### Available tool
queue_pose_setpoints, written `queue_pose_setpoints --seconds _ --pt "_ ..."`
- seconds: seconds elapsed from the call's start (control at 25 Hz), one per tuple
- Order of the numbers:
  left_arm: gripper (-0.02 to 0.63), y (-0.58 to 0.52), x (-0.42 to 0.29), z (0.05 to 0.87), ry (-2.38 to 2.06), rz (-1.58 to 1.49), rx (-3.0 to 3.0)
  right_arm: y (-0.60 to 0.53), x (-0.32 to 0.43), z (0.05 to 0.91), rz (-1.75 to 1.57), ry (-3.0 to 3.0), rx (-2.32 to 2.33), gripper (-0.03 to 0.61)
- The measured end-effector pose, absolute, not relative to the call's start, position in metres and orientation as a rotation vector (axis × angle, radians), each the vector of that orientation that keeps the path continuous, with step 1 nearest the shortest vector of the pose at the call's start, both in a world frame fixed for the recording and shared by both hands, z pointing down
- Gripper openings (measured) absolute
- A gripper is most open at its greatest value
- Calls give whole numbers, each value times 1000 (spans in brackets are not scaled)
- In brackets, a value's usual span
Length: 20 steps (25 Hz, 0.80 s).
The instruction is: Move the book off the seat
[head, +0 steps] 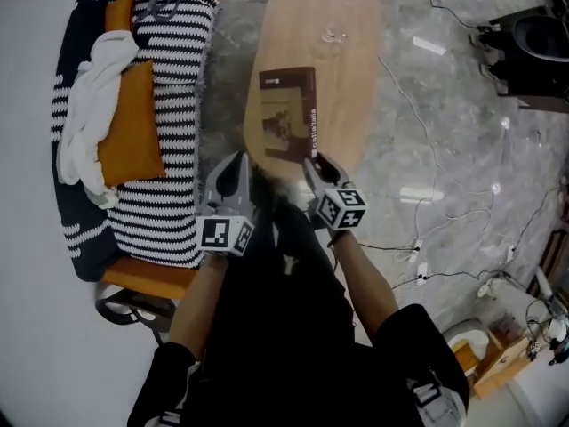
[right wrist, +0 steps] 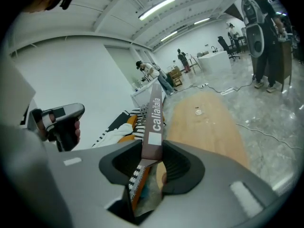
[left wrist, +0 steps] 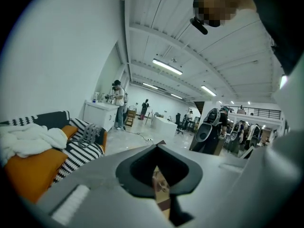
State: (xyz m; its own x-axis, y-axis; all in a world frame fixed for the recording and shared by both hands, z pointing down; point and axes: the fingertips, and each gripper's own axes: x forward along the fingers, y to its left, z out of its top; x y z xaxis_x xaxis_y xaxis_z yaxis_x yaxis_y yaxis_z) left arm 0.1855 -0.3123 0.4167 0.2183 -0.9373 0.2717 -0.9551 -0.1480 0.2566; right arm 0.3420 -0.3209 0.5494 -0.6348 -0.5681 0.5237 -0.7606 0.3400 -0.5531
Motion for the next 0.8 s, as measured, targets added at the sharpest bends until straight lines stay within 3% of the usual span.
queue_pose_setpoints --seconds 0.8 --pt "6 -400 205 582 -1416 220 2163 -342 334 727 1424 -2118 1332 147"
